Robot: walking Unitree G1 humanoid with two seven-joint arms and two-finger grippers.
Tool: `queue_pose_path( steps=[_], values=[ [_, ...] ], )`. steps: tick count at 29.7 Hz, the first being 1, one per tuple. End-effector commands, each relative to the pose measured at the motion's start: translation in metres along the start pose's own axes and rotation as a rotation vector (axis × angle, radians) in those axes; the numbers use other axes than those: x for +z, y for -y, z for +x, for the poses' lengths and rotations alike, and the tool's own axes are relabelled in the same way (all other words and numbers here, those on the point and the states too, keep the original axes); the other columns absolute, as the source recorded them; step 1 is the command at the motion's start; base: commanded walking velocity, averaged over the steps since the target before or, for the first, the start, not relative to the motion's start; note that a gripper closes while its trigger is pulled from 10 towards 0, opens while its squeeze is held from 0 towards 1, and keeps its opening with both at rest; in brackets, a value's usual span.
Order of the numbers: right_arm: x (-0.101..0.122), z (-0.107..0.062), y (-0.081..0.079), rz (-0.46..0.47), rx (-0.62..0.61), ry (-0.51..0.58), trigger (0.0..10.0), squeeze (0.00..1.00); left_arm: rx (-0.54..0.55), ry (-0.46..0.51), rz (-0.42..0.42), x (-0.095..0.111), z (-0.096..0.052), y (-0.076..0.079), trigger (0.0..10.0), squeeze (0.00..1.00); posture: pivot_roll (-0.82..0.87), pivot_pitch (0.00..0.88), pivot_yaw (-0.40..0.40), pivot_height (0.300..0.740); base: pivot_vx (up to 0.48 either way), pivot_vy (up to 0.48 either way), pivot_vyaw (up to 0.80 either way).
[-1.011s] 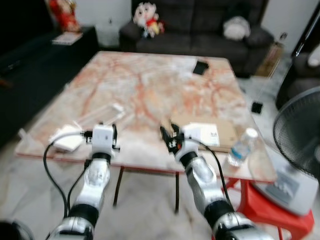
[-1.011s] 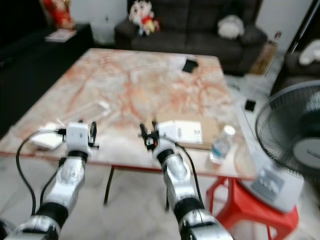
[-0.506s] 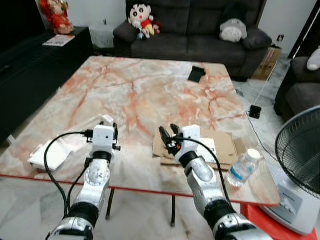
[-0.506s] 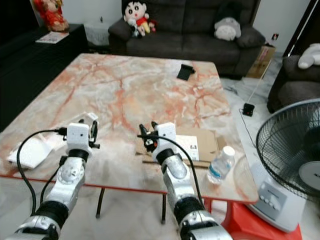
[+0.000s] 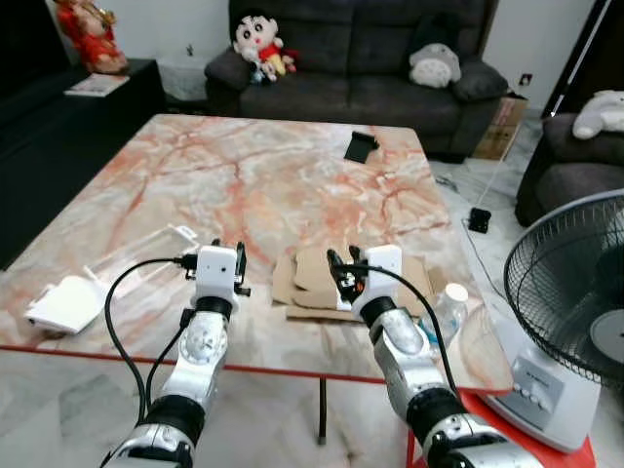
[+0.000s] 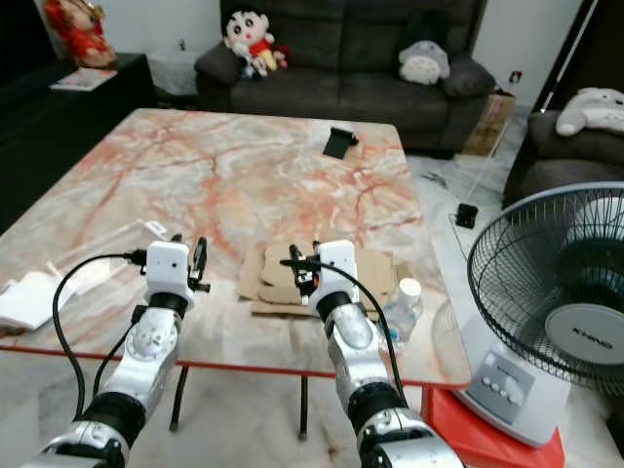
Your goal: Picking trash to rubbish bin
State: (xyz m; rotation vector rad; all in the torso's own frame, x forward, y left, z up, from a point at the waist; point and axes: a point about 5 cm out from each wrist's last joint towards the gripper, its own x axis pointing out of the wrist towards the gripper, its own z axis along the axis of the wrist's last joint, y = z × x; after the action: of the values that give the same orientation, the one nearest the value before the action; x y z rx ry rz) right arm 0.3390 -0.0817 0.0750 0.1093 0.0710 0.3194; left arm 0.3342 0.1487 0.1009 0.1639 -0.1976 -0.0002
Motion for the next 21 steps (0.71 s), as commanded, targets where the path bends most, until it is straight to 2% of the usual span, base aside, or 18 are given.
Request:
queue_pose_path(
  steps=[1,4,21],
  values=[
    [0.002,0.004,0.007,-0.037,-0.042,-0.043,10.0,0.0,-0.019,-0.005,-0.005,0.001,0.002,0.003,10.0,0.0,0.03,0.0,-0.043,0.74,0.0,0.0,0.0],
    [0.002,0.005,0.008,-0.014,-0.052,-0.047,10.0,0.0,-0.026,-0.006,-0.007,0.001,0.002,0.004,10.0,0.0,0.04,0.0,-0.044,0.74,0.0,0.0,0.0],
    [0.024,0.021,0.003,-0.047,-0.051,-0.039,10.0,0.0,-0.046,-0.007,-0.014,0.0,-0.002,0.005,10.0,0.0,0.06,0.0,-0.056,0.74,0.0,0.0,0.0]
  ],
)
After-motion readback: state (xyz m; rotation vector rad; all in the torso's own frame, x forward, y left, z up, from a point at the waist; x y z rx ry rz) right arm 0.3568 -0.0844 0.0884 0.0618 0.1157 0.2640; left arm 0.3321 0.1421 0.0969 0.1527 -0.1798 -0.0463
